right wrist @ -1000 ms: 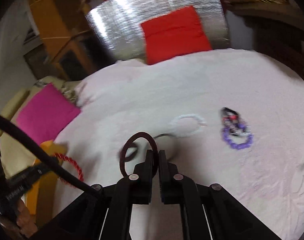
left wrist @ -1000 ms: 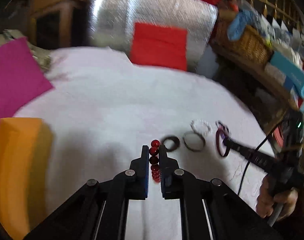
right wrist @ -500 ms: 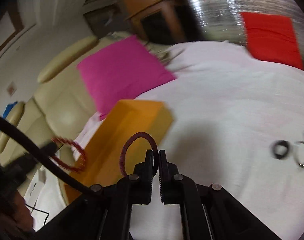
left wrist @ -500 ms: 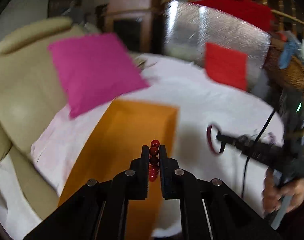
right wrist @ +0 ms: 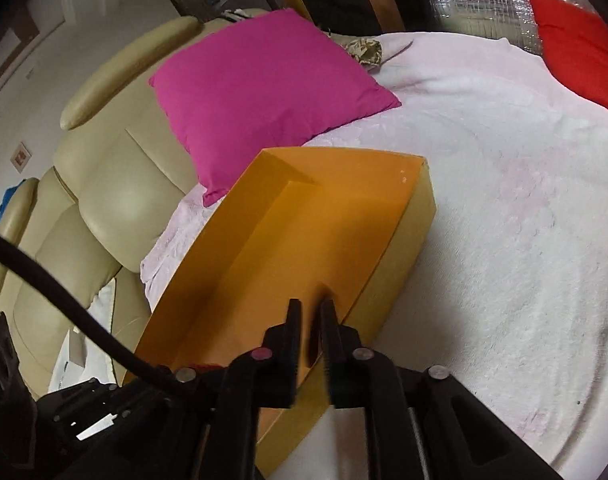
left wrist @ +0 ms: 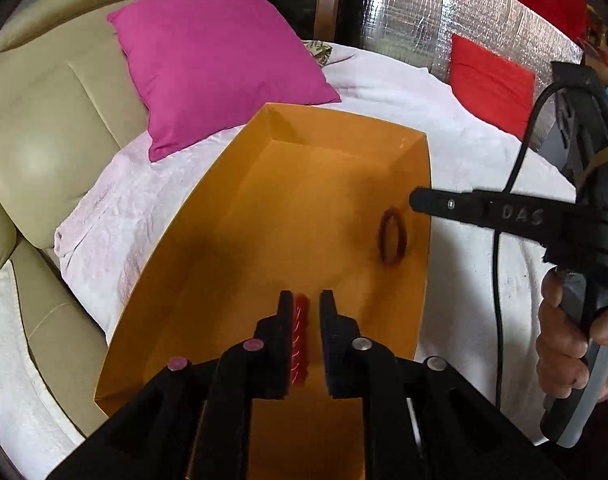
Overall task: Organize jewelry
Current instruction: 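Open both tools to drop the bracelets into the orange box, then grasp the black rubber ring with the left tool while the right tool grasps the silver bangle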
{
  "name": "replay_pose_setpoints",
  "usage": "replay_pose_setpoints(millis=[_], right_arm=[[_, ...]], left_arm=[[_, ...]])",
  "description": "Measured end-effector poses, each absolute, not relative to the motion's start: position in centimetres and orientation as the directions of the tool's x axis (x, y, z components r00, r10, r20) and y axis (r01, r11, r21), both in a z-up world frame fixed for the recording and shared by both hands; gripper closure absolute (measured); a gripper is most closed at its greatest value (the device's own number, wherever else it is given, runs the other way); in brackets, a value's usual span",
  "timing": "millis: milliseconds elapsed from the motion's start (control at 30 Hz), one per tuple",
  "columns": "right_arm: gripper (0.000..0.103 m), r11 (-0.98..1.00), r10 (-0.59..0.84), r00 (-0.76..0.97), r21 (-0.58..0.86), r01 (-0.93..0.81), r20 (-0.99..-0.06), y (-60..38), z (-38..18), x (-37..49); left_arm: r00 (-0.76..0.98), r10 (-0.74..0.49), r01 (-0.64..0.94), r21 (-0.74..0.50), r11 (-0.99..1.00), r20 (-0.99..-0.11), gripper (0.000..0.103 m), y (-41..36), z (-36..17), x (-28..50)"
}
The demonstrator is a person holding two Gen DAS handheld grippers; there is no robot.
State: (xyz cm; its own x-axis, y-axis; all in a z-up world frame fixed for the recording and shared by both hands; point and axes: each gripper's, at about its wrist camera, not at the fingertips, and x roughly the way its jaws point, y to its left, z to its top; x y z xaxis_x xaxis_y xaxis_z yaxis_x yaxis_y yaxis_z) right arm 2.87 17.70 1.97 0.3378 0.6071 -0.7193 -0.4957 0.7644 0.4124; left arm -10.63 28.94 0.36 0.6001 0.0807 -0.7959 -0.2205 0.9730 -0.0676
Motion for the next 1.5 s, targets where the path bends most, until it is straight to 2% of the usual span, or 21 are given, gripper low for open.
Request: replay_pose_setpoints(millis=[33, 67, 100, 233, 367, 467, 567, 633, 800, 933, 967, 1067, 1233, 1333, 1500], right_arm=[[0.067, 0.755, 0.625, 0.338, 0.436, -0.490, -0.704, 17.2, 2.0, 3.0], [0.060, 0.753, 0.635, 0.346, 0.452, -0.479, -0.691, 16.8, 2.2, 3.1], [0.055, 0.753, 0.641, 0.361, 0.463, -0.468, -0.677, 16.2, 2.4, 3.1], [0.055, 0.784, 0.608, 0.436, 0.416, -0.462, -0.663, 13.2, 3.6, 2.8], [0.055, 0.852, 0.496, 0.508, 0.282, -0.441, -0.704, 9.5, 4.5, 2.3], [0.055, 0.901, 0.410, 0.566, 0.220, -0.374, -0.715, 4.5, 4.6, 1.9], [0.055, 0.958, 0.262, 0.617, 0.123, -0.259, -0.742, -0.7, 4.4, 1.4], [0.055, 0.986, 0.133, 0.647, 0.030, -0.167, -0.750, -4.3, 4.5, 0.8], [0.055, 1.000, -0.020, 0.710, -0.026, 0.002, -0.704, -11.5, 5.4, -1.3], [0.053, 0.994, -0.107, 0.733, -0.058, 0.092, -0.671, -15.8, 5.9, -2.4], [0.053, 0.992, -0.123, 0.734, -0.062, 0.110, -0.668, -16.6, 5.9, -2.7], [0.053, 0.988, -0.149, 0.723, -0.069, 0.139, -0.675, -18.3, 5.5, -2.8], [0.053, 0.982, -0.181, 0.702, -0.093, 0.162, -0.689, -20.4, 4.7, -2.4], [0.052, 0.980, -0.188, 0.697, -0.090, 0.175, -0.692, -21.2, 4.6, -2.1], [0.052, 0.981, -0.182, 0.695, -0.077, 0.180, -0.696, -21.8, 4.4, -1.8]], left_arm=[[0.600, 0.081, -0.219, -0.066, 0.973, -0.796, 0.075, 28.7, 0.5, -10.7], [0.601, 0.083, -0.219, -0.064, 0.974, -0.795, 0.064, 28.6, 0.5, -10.5], [0.607, 0.087, -0.218, -0.060, 0.974, -0.790, 0.062, 28.2, 0.8, -10.5], [0.627, 0.080, -0.199, -0.060, 0.978, -0.775, 0.059, 26.7, 2.1, -10.2], [0.655, 0.074, -0.167, -0.049, 0.985, -0.752, 0.036, 23.8, 3.9, -9.0], [0.683, 0.058, -0.116, -0.029, 0.993, -0.728, 0.033, 20.3, 5.6, -7.7], [0.714, 0.061, -0.079, 0.006, 0.997, -0.697, 0.019, 16.0, 6.7, -6.2], [0.729, 0.066, -0.062, 0.030, 0.998, -0.681, 0.018, 13.3, 6.8, -5.2], [0.768, 0.062, -0.068, 0.014, 0.998, -0.638, 0.018, 7.5, 6.9, -2.1], [0.799, 0.202, -0.179, 0.097, 0.979, -0.566, 0.013, 3.3, 6.3, -0.3], [0.816, 0.205, -0.172, 0.112, 0.979, -0.540, 0.013, 2.5, 5.9, -0.2], [0.832, 0.121, -0.081, 0.097, 0.992, -0.542, 0.013, 1.1, 4.1, -0.1], [0.811, -0.111, 0.053, -0.117, 0.992, -0.575, 0.013, 0.9, 2.1, 0.8], [0.829, -0.121, 0.025, -0.179, 0.984, -0.546, 0.013, 1.1, 1.7, 0.9], [0.787, -0.091, 0.036, -0.102, 0.994, -0.610, 0.013, -0.4, 0.5, 1.7]])
